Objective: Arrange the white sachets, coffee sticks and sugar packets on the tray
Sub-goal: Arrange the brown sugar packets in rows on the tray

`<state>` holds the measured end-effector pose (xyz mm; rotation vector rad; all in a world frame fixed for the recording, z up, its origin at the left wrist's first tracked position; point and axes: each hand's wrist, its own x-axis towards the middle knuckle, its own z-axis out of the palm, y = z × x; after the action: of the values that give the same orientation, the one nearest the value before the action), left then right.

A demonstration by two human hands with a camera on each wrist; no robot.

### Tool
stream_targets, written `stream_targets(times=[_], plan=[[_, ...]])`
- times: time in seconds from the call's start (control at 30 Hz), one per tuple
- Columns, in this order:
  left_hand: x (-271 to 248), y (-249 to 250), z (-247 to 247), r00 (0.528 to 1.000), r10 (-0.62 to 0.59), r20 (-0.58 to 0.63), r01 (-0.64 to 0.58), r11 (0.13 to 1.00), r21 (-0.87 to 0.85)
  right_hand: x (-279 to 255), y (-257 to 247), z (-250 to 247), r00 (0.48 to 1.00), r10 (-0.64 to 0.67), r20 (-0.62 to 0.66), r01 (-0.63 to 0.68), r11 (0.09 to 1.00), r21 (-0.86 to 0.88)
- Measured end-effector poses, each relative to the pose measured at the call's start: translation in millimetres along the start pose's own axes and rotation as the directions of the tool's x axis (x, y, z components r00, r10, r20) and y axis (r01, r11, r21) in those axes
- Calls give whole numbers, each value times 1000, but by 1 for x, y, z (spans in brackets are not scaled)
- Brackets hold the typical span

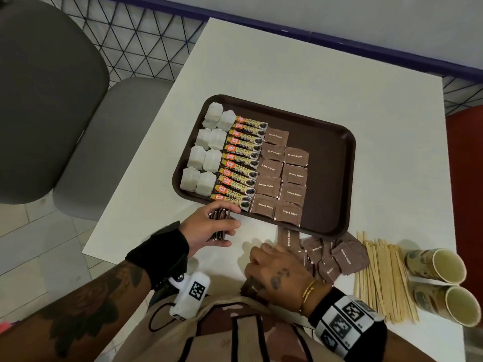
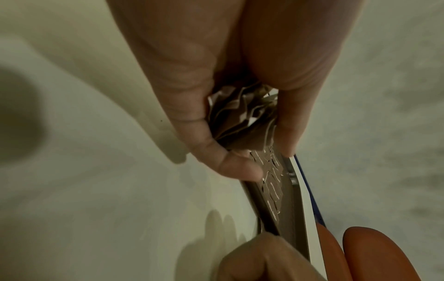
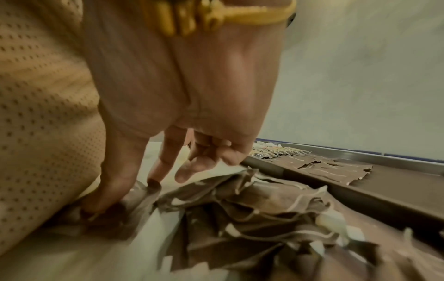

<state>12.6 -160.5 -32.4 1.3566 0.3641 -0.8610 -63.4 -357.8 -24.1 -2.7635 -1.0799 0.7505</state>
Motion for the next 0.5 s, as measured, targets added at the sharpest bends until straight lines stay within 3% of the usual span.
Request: stream_targets(times=[0.37,0.43,0.5], plan=[[0,-1,1,999,-5,33,4,1000,27,12,-6,0,978,105,180,-132,981,143],[-2,-1,1,999,-5,43,4,999,33,11,-2,-2,983,127,135,-159,950,268],[-4,-1,1,998,-4,60,3,1000,20,8,4,-7,975,210,70,-219,863,455]])
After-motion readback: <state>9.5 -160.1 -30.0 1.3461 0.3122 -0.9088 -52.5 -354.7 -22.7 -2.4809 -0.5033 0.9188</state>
